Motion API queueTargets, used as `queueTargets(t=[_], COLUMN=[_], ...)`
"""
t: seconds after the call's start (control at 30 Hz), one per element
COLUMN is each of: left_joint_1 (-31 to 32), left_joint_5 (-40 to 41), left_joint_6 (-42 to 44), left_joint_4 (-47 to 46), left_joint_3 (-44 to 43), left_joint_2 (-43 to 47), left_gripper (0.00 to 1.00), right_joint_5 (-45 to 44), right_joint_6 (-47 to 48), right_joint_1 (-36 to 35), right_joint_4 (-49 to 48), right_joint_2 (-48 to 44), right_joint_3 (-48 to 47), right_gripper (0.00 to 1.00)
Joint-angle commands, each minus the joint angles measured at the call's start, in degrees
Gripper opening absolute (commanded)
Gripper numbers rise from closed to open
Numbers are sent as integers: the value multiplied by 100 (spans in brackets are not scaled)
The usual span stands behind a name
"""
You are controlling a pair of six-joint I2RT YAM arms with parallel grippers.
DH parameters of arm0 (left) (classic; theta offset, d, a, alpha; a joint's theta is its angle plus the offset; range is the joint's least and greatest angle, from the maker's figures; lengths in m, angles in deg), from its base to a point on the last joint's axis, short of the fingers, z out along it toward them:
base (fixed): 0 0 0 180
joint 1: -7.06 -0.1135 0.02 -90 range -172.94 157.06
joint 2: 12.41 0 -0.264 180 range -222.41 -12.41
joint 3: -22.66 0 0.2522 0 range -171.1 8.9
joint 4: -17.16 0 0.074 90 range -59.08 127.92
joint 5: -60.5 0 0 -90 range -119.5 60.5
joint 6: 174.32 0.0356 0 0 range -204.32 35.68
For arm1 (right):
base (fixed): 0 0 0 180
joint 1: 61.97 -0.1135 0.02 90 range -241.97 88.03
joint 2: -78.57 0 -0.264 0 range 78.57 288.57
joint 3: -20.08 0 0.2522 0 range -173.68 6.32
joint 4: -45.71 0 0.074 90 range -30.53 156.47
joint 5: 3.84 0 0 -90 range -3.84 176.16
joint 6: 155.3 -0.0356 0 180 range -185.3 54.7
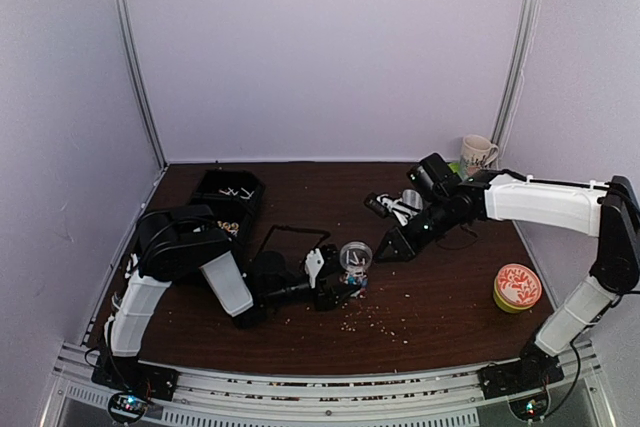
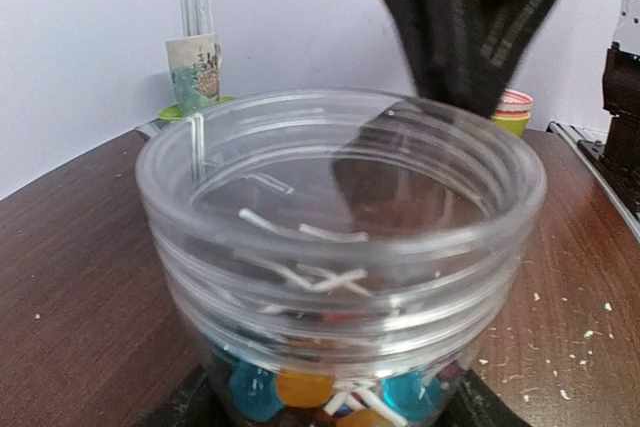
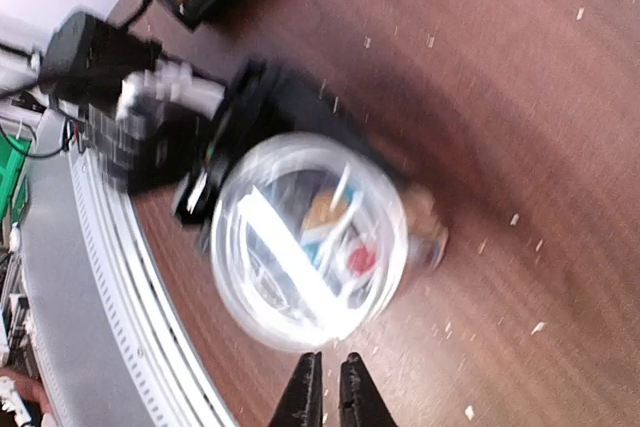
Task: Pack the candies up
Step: Screw the bottle lid onto the packing bottle.
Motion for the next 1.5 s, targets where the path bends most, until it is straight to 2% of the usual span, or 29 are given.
queueTargets(t=[0.0,0.2,0.27,0.43,0.53,0.7,1.07,1.47], left_joint_1=[-161,-165,-163,-165,-169,-168,-165,-165], left_joint_5=[495,-16,-255,-911,-1245,-1628,-1790,-1828], left_joint_6=[134,122,120,98,60,-20,-55,-74], left_joint_4=[281,161,116,8,-25,-73,-84,-75], left_joint_3=[92,66,66,32,1,-40,-102,-136], left_joint_2=[-49,-91,-97,-152,-186,-229,-253,-268], left_gripper=[44,45,45,45,45,45,45,45], right_joint_5=[121,-150,-314,-762,-763,-521,23,-46], right_joint_6=[-37,269,534,2035,2448,3122,4006,3942], right_joint_1=[-45,-60,-147,-566,-581,-581,-581,-590], right_joint_4=[522,422,281,-514,-1081,-1013,-577,-675], right_joint_2=[-241,-615,-757,-1238,-1313,-893,-304,-69], right_joint_3=[308,157,101,418,661,504,82,-16], right_gripper=[8,18,30,55,65,69,73,79])
